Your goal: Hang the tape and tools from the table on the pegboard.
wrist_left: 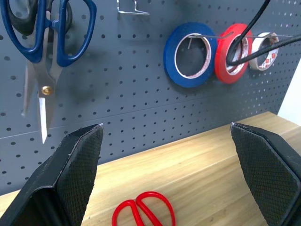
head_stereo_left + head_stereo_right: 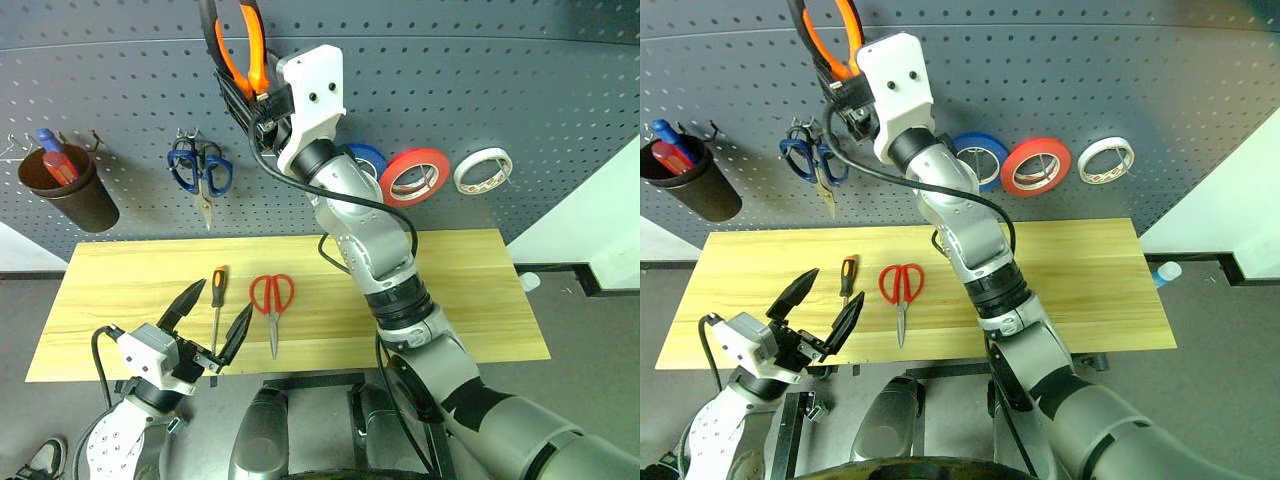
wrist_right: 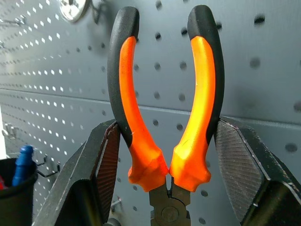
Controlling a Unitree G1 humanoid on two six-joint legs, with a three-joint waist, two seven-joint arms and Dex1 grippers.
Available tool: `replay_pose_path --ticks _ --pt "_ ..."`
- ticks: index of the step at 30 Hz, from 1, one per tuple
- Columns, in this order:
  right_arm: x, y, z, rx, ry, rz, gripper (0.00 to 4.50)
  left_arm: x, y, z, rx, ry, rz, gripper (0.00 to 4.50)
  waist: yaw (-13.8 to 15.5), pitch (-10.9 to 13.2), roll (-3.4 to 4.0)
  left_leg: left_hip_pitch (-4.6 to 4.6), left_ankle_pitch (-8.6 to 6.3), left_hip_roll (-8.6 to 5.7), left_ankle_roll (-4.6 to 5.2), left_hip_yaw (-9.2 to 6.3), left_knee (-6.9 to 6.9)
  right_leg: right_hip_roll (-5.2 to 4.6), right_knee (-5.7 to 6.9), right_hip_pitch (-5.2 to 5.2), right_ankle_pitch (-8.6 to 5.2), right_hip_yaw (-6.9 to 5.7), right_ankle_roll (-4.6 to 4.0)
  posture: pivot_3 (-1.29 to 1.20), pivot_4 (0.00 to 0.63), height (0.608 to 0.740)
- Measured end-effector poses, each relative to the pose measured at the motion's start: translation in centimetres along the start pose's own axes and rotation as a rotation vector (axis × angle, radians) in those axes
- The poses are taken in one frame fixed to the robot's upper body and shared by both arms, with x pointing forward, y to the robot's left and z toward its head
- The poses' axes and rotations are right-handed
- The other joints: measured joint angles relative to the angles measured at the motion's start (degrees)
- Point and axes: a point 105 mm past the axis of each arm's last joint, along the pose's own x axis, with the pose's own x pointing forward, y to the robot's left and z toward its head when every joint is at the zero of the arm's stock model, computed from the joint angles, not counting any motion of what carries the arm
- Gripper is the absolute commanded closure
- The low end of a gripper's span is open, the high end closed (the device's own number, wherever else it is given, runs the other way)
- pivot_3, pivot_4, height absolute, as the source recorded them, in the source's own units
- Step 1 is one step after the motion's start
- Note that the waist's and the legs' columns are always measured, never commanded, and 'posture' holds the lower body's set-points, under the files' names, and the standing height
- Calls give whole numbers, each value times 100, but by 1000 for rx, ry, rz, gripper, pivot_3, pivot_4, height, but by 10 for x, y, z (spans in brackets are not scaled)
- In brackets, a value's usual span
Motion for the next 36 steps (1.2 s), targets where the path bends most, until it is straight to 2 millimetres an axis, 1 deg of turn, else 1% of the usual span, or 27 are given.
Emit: replay_pose_path --ticks 4,10,16,23,36 --pt "2 -4 -10 -2 22 -17 1814 0 0 1 3 -8 2 0 0 0 0 -1 0 0 0 0 0 0 0 -2 0 0 0 346 154 677" --pt "5 -7 -17 -12 33 -35 1814 -1 -2 2 5 -21 5 0 -3 1 1 -3 0 0 0 0 0 0 1 -6 0 0 0 350 157 677" --pt "9 -9 -11 -26 8 -44 1814 -1 -2 8 18 -67 13 0 2 1 1 -5 0 0 0 0 0 0 1 -7 0 0 0 348 157 677" --pt "9 -14 -14 -24 9 -67 1814 -2 0 9 19 -89 22 0 -2 1 1 -6 0 0 0 0 0 0 1 -8 -1 0 -2 353 161 677" --pt "12 -15 -13 -47 -8 -88 1814 0 1 13 27 -125 35 0 1 1 2 -5 0 0 0 0 0 0 3 -8 -7 0 -13 360 165 677"
